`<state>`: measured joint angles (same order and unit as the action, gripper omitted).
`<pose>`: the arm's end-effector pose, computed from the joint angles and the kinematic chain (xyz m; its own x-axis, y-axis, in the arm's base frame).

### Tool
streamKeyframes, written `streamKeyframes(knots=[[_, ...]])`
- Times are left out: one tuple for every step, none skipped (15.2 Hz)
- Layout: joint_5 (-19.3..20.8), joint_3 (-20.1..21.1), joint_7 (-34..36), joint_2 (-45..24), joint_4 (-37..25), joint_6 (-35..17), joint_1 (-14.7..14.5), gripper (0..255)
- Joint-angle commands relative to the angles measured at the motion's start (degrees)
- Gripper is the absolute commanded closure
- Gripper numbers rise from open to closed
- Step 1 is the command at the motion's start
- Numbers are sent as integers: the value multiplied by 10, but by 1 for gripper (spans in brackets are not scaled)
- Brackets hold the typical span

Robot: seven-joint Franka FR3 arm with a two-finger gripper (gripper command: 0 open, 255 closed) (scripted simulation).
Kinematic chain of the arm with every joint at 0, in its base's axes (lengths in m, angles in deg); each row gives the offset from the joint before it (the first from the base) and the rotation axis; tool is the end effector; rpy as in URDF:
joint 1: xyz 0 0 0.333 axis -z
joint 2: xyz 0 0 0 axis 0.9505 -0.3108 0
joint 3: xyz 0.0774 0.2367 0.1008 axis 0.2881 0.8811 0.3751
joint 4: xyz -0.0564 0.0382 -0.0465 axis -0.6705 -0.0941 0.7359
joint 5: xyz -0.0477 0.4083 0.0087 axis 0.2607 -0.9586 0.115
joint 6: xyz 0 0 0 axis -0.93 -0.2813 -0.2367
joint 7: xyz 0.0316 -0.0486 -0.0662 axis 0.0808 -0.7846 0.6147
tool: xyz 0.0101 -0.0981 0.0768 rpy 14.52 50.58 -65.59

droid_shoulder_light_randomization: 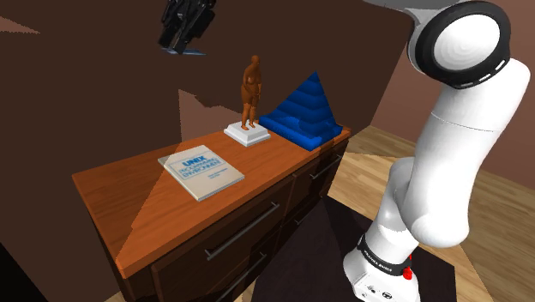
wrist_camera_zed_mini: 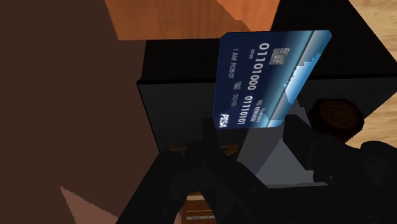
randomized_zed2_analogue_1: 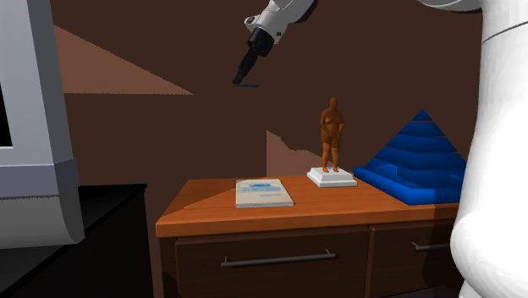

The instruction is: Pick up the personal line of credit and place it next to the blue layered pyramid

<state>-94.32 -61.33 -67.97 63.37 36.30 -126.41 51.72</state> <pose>0.5766 0.1856 0.6261 0.0599 0.8325 0.5508 0.9972 -0.0746 0.0043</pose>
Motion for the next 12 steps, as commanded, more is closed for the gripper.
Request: streamKeyframes(knots=[[0,-11,-22,29,33,9,12,255],[0,-16,-33,39,44,15,18,255],[0,-22,-44,48,54,21,24,255],[1,-28,-54,57,63,27,30,255],[1,-35,-65,65,71,34,36,255],[2,-41,-75,73,78,41,42,255],[3,-48,-86,79,84,48,48,255],[4,-55,-97,86,90,56,54,255],[5,-62,-107,91,94,64,61,255],[6,-70,-118,96,98,72,67,255],[7,-77,-129,100,101,80,73,255],[9,-85,-140,104,103,88,79,255]])
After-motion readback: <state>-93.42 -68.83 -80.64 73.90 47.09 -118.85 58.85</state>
